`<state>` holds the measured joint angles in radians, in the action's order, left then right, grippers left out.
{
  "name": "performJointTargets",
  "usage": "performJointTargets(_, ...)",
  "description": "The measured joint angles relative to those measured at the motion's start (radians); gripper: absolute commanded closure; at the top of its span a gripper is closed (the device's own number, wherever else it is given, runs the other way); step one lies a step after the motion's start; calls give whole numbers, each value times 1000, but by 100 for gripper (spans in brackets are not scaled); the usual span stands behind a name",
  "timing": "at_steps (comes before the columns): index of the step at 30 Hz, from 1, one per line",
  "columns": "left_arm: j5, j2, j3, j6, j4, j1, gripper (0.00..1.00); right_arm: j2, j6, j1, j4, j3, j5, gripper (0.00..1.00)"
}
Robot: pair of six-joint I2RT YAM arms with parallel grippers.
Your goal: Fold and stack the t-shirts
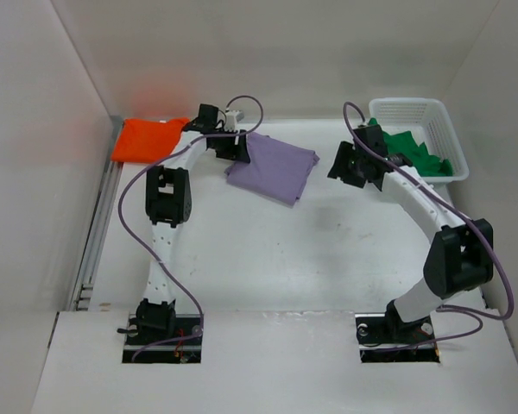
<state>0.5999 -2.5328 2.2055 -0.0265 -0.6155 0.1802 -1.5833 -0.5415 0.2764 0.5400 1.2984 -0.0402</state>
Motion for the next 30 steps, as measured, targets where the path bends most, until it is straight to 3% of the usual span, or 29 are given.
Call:
performJointTargets(4,-57,-39,85,-21,-55,41,53,23,2,0,8,0,-7,41)
performJointTargets(7,-87,-52,108,-34,-78,65,70,45,3,0,13,-3,-11,41)
performJointTargets(9,-99,-56,113,-40,-89,72,89,64,3,-4,17,-8,-14,41)
performJointTargets(11,-92,-59,113,-37,-95,76,100,86,3,-9,17,-16,-15,41)
performJointTargets(21,-21,30,-47,10,-47,50,100,174,3,-66,22,-82,-24,41)
performJointTargets(30,-304,85,-30,-35,-27,-53,100,236,3,-105,18,-139,-36,41)
